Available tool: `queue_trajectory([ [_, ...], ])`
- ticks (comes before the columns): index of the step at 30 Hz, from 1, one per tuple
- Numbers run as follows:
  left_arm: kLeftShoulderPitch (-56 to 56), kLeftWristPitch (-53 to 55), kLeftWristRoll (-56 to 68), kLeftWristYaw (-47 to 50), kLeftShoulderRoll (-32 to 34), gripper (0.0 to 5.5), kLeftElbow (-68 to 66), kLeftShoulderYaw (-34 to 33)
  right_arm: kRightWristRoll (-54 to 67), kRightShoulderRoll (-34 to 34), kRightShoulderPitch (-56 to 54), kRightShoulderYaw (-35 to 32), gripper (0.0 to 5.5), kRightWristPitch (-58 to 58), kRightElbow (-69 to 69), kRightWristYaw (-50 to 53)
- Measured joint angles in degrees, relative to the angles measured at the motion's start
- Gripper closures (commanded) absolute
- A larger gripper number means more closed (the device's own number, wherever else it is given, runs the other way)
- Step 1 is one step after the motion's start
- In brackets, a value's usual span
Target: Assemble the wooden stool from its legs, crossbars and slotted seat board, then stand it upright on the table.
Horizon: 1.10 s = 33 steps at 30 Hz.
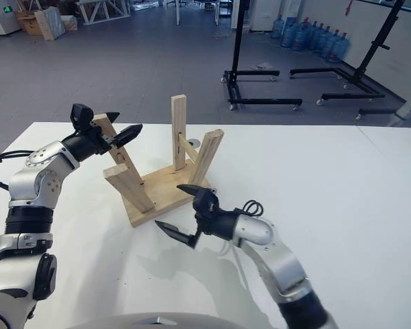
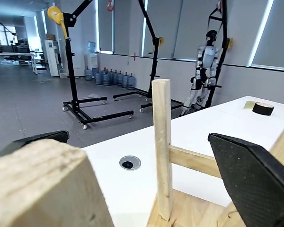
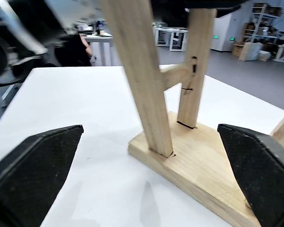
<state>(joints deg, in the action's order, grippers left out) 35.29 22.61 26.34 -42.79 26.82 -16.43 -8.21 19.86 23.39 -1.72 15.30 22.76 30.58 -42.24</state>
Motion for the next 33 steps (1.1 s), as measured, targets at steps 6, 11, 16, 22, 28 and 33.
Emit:
queue_trajectory([
  [6,9.49,-3.99,0.04,-7.95,-2.36,0.10,-15.45,0.09,23.08,5.76,-14.31,-19.45,0.26,8.39,7.29,-0.15],
  [11,18.69,-6.06,-2.05,-17.70,-7.21,0.10,-27.66,4.13,39.69,17.38,-29.98,-38.45,0.26,10.89,-5.93,-2.73],
  [16,25.20,-11.53,-4.77,-20.07,-12.16,0.10,-40.76,5.02,39.66,23.00,-34.17,-39.71,0.26,12.19,-27.50,-14.18],
  [22,36.84,-14.01,-3.21,-18.76,-6.86,0.10,-48.02,-2.97,39.02,24.74,-35.49,-37.75,0.26,16.22,-39.99,-23.33],
  [28,51.24,-9.79,2.31,-17.85,5.15,0.10,-50.55,-13.11,37.15,25.21,-40.90,-38.32,0.26,17.72,-47.89,-22.39],
  [33,36.94,-4.83,0.51,-40.74,22.38,0.10,-35.63,-3.34,31.58,31.28,-23.69,-39.50,0.26,14.81,-43.24,-32.85],
])
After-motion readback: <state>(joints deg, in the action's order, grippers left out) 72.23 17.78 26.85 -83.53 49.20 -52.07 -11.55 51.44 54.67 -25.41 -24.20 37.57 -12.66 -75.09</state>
